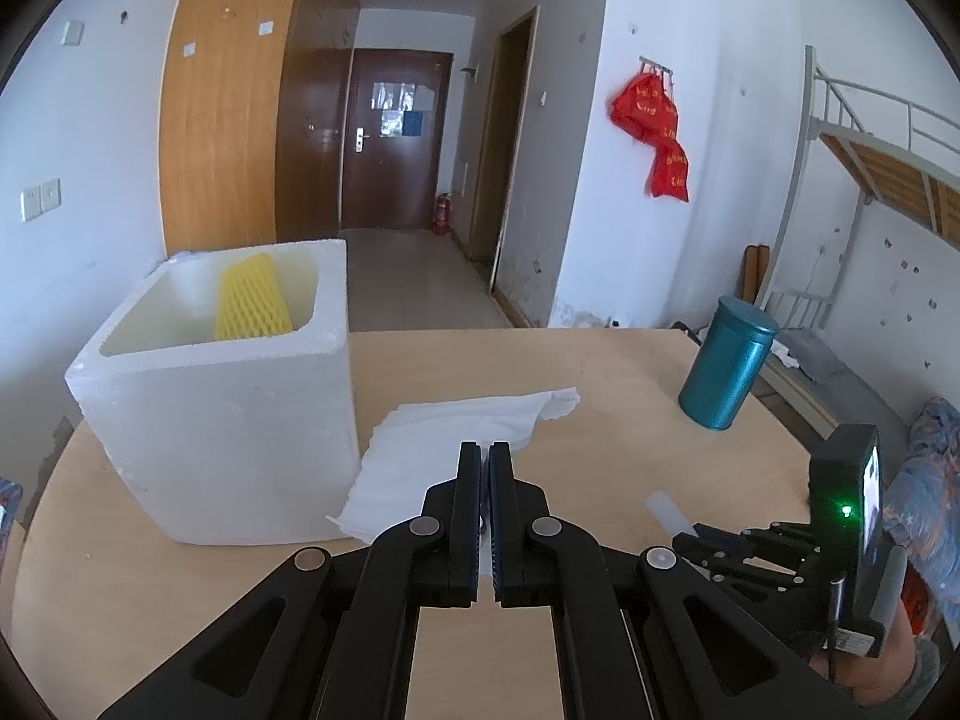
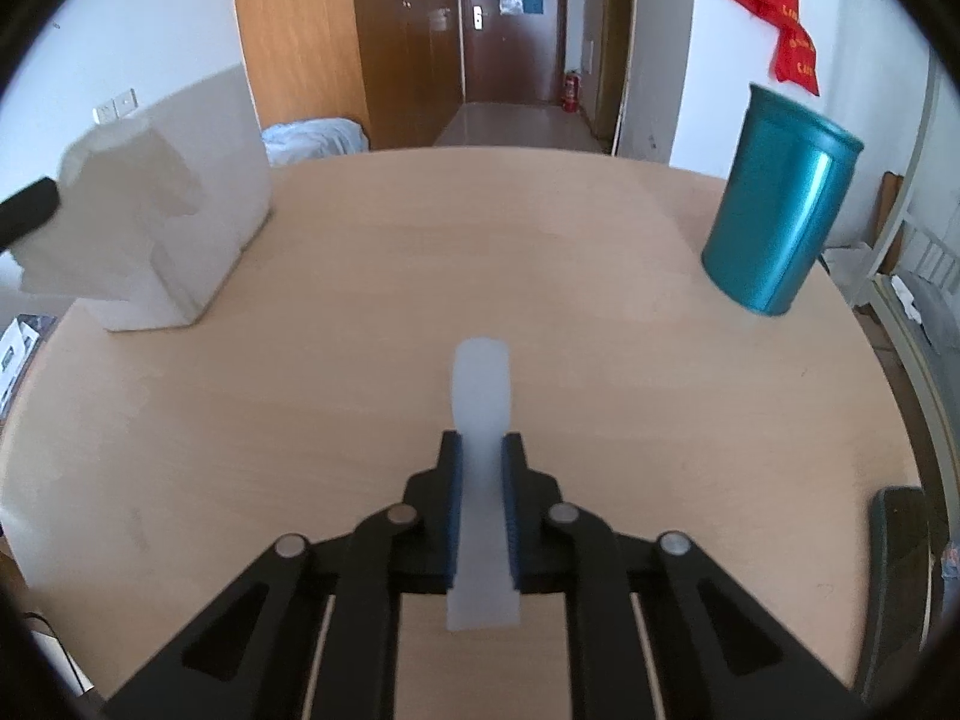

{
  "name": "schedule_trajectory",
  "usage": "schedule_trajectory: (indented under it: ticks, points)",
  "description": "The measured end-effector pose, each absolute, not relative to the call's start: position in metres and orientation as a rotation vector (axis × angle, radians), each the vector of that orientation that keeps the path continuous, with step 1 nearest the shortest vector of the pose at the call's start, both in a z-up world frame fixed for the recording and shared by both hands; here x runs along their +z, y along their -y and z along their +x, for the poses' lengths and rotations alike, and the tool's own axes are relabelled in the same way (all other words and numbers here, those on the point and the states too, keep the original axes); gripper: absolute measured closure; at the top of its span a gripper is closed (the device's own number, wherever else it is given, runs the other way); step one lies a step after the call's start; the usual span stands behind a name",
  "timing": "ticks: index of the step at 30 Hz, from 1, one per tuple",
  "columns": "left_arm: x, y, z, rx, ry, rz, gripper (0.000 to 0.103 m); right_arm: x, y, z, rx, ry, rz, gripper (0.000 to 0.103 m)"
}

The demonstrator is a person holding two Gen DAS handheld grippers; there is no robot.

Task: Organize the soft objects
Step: 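Carry the paper towel over the foam box while the right tool holds the foam tube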

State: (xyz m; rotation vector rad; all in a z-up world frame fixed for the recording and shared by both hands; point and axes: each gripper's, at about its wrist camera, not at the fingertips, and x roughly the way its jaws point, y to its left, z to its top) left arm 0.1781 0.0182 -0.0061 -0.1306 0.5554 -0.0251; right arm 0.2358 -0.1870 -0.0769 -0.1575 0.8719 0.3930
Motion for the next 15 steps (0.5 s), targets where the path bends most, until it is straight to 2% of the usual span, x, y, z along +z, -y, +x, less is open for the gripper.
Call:
schedule_trajectory:
  ticks: [15]
  points:
    - [0.0,-0.027,0.138,0.005,-0.531,-0.146,0.101,-0.034,0.17,0.204,0.507,-0.761,-0.098,0.088]
